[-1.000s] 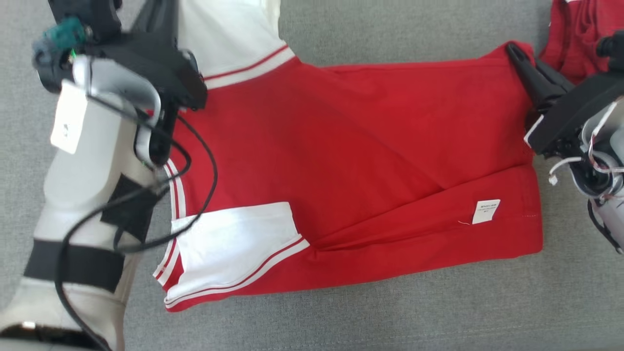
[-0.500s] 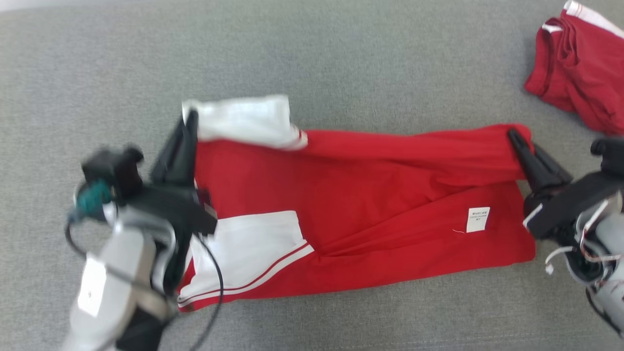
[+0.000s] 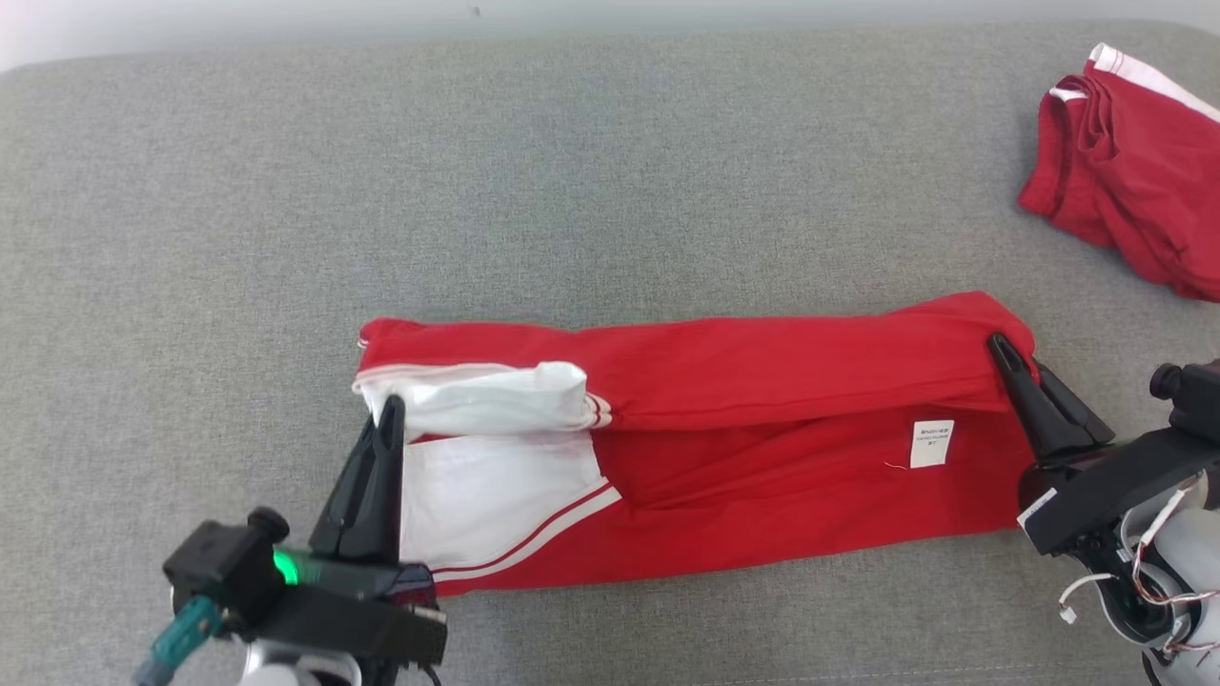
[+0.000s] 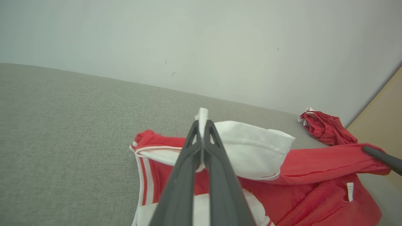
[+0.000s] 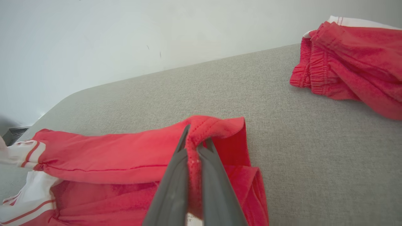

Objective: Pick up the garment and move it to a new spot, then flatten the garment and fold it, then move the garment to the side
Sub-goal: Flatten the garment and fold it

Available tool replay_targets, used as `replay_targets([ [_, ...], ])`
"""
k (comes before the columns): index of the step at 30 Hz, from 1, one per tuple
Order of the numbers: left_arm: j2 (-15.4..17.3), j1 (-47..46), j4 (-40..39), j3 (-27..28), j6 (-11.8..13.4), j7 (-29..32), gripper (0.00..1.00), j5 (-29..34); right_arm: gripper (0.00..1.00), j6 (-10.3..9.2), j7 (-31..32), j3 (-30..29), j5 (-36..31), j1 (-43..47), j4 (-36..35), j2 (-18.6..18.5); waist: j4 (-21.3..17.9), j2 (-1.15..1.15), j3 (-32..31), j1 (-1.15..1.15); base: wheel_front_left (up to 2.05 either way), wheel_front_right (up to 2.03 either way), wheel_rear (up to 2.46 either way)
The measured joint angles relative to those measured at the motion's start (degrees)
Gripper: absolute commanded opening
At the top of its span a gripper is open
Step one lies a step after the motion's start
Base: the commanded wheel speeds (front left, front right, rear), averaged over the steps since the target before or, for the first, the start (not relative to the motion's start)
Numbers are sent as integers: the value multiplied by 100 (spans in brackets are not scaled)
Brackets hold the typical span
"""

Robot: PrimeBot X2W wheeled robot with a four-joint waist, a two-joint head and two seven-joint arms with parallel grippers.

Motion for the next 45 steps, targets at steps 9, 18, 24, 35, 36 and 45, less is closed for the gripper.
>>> replay_targets([
  [9,-132,581,-237,-186,210,167,0,-97,0,-122,-10,-93,68,246,27,12,-9,0,-10,0,0,0,0],
  [18,-138,940,-289,-233,408,471,0,-136,0,-203,-48,-93,103,564,34,122,-61,0,15,1,0,0,0],
  [24,-57,974,34,-160,536,694,0,-130,29,-220,-49,-4,103,666,148,261,-96,0,-20,1,0,0,0],
  [35,-58,1199,100,-114,649,959,100,-123,100,-249,-52,-124,113,957,276,300,-133,1,-107,1,0,0,0],
  [36,-52,1238,94,-87,680,961,100,-122,100,-265,-53,-138,113,1000,270,300,-134,0,-120,1,0,0,0],
  [45,51,1655,98,398,736,1040,100,-124,100,-346,-56,-352,123,1317,263,294,-187,0,-186,1,0,0,0],
])
